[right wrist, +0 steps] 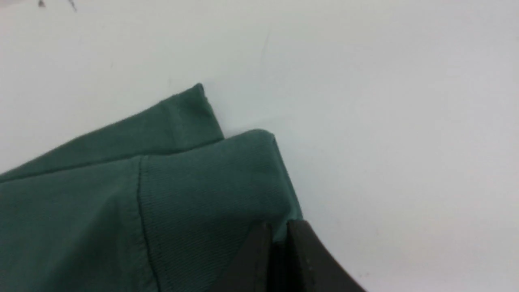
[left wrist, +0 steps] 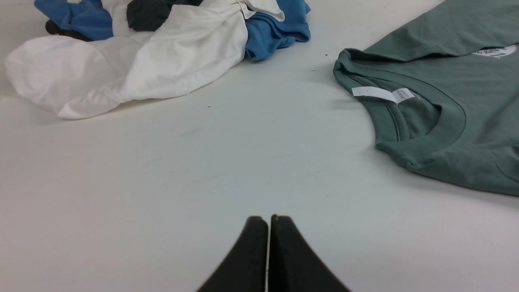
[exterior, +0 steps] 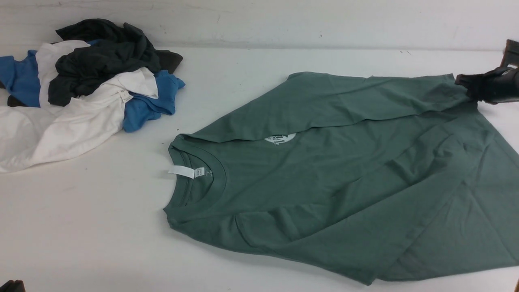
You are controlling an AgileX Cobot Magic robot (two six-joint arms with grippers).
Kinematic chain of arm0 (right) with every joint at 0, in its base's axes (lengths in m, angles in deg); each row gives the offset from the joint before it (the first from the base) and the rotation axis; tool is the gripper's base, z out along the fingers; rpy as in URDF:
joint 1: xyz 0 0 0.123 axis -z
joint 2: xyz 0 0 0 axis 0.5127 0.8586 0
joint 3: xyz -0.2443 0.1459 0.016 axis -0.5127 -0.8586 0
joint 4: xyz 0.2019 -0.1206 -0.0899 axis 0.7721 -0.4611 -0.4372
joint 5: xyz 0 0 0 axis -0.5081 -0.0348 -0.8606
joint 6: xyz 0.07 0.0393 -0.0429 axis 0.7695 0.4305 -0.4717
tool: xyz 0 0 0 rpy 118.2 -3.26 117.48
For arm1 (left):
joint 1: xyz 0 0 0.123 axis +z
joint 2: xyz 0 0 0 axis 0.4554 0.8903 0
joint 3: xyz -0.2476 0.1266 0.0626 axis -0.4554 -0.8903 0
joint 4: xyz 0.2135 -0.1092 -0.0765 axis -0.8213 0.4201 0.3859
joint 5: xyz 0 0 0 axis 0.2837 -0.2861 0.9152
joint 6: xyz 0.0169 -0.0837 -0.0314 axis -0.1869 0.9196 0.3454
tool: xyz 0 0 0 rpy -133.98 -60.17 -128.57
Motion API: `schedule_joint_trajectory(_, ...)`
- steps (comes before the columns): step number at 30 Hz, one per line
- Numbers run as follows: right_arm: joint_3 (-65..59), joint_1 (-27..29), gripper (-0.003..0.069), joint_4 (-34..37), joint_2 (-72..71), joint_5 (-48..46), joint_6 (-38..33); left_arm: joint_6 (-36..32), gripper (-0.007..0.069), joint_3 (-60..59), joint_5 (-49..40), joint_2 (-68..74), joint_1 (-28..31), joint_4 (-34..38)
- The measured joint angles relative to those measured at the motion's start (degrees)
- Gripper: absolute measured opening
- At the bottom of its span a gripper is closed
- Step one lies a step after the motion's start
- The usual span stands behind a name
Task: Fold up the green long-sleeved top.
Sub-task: Hold the cuff with your right arm as far away from the cuff, then drag and drop the cuff with your right arm onto the cuff closest to your right arm
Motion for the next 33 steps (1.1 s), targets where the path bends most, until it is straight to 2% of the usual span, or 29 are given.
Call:
schedule_joint_trajectory(10, -0.27, -1.04, 0.0020, -3.32, -15.50, -11.64, 0.83, 0.00, -0.0004, 0.00, 0.00, 0.00, 0.00, 0.00)
schedule_joint_trajectory(13, -0.22, -1.04, 0.0020, -6.47, -18.75, -20.66, 3.83, 0.00, -0.0004, 0.00, 0.00, 0.00, 0.00, 0.00)
schedule_joint_trajectory(14, -0.22, -1.04, 0.0020, -9.72, -20.51, -27.15, 6.51, 0.00, -0.0004, 0.00, 0.00, 0.00, 0.00, 0.00)
schedule_joint_trajectory(15, -0.22, -1.04, 0.0020, -10.12, -20.69, -28.71, 6.79, 0.00, -0.0004, 0.00, 0.00, 0.00, 0.00, 0.00)
schedule_joint_trajectory(16, -0.36, -1.04, 0.0020, -13.39, -21.88, -32.60, 8.99, 0.00, -0.0004, 0.00, 0.00, 0.00, 0.00, 0.00)
schedule_joint_trajectory(18, -1.60, -1.04, 0.0020, -15.84, -23.19, -33.75, 10.44, 0.00, -0.0004, 0.00, 0.00, 0.00, 0.00, 0.00)
schedule_joint_trajectory(21, -9.92, -0.78, 0.0020, -19.95, -29.14, -34.12, 12.31, 0.00, -0.0004, 0.00, 0.00, 0.00, 0.00, 0.00)
schedule_joint_trajectory(28, -35.10, -0.57, 0.0023, -21.51, -36.45, -34.12, 12.77, 0.00, -0.0004, 0.00, 0.00, 0.00, 0.00, 0.00)
schedule_joint_trajectory(29, -35.64, -0.57, 0.0025, -21.64, -36.45, -34.12, 12.86, 0.00, -0.0004, 0.00, 0.00, 0.00, 0.00, 0.00)
schedule_joint_trajectory(31, -40.00, -0.57, 0.0045, -21.86, -36.31, -34.00, 13.51, 0.00, -0.0004, 0.00, 0.00, 0.00, 0.00, 0.00)
schedule_joint_trajectory(33, -43.63, -0.51, 0.0104, -21.99, -36.01, -33.85, 13.76, 0.00, -0.0004, 0.00, 0.00, 0.00, 0.00, 0.00)
